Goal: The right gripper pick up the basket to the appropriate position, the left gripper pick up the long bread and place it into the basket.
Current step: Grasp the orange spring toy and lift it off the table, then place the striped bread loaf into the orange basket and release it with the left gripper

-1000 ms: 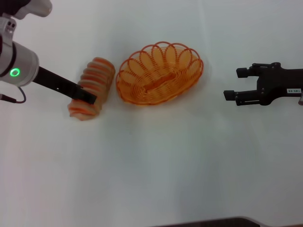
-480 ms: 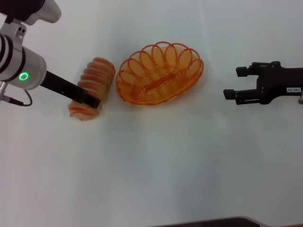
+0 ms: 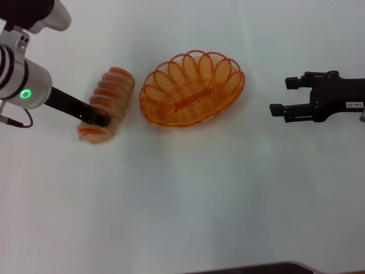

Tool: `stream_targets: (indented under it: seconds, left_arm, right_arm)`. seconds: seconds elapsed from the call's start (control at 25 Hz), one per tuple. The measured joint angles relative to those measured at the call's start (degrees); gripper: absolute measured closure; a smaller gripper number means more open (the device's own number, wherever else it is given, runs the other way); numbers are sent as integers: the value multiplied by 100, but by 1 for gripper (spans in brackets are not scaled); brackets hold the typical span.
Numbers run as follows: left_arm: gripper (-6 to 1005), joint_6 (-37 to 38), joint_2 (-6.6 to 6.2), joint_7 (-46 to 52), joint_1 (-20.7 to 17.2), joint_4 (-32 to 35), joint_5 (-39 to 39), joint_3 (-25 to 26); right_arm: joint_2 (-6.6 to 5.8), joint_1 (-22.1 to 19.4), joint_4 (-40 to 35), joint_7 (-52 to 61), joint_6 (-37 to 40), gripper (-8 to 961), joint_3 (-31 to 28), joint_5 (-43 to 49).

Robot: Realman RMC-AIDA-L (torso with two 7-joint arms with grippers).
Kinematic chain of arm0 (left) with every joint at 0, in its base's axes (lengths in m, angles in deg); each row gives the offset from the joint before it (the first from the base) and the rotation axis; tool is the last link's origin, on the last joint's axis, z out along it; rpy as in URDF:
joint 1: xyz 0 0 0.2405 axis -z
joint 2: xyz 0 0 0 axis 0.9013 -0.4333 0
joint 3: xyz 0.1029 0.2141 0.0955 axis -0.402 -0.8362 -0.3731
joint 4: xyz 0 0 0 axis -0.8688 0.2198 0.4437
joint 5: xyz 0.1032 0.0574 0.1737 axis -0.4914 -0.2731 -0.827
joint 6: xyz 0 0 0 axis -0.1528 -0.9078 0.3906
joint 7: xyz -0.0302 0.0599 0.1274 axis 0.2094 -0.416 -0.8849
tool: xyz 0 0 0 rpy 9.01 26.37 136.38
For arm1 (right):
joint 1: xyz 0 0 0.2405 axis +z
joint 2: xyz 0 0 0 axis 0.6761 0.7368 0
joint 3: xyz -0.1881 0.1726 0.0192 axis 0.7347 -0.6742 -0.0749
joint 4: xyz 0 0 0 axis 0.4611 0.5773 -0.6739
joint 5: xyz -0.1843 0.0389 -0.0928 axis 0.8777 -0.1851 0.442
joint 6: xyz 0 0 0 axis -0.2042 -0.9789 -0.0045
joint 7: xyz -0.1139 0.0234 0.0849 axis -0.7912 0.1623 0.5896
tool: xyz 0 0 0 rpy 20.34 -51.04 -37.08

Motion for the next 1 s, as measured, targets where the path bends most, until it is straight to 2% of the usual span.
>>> stream_targets:
  seconds: [0.36,0.6,0.8,1.0]
  left_arm:
    - [494,-263,-8,-5,-135,385,22,138]
    - [548,-405,-41,-210,-57,529,48,361]
    - [571,-201,-42,-1150,94,576,527,781]
    - [593,501,-108,-2391,238,580,1179,1300]
  right_arm:
    - [-3,10,-3,1,0,84,-44,1]
    - [-3,13,-4,1,0,84,-65,0]
    - [-6,35,-3,1,0,84,-65,5]
    - [-19,37,-3,1,-1,84,-63,20]
